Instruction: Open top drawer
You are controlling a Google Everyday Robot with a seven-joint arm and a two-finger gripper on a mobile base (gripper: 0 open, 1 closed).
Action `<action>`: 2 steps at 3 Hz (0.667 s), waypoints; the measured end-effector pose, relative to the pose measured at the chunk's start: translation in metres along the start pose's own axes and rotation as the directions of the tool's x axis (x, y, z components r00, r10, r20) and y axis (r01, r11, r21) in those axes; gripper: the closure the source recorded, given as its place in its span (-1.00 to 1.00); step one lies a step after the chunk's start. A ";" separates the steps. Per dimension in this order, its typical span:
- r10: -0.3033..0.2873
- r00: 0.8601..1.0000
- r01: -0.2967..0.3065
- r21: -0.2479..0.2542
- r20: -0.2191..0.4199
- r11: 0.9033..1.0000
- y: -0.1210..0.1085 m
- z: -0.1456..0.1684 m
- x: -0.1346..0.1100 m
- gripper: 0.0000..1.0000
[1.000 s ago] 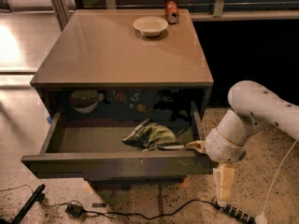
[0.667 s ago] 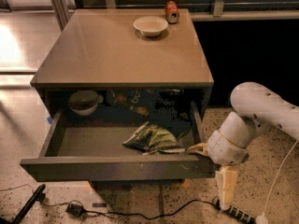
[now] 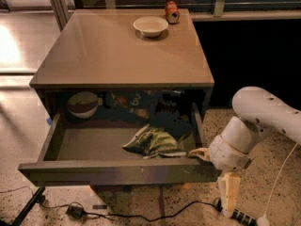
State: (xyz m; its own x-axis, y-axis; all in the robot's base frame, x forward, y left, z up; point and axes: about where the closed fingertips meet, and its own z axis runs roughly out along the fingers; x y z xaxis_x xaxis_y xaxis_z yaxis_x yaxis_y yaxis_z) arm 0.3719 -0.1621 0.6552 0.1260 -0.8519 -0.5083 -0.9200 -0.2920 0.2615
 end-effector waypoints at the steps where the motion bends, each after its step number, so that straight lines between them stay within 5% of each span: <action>1: 0.000 1.000 0.000 0.000 0.000 1.000 0.001 -0.003 -0.002 -1.00; 2: -0.006 1.000 0.006 -0.005 0.006 1.000 0.011 0.000 -0.002 -1.00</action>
Offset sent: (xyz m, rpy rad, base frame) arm -0.1711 -0.0525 -0.0512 0.0964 0.0449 0.0778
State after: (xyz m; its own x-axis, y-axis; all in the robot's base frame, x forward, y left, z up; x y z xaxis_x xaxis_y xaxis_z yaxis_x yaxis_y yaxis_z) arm 0.3619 -0.1635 0.6586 0.1290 -0.8478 -0.5144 -0.9175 -0.2988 0.2624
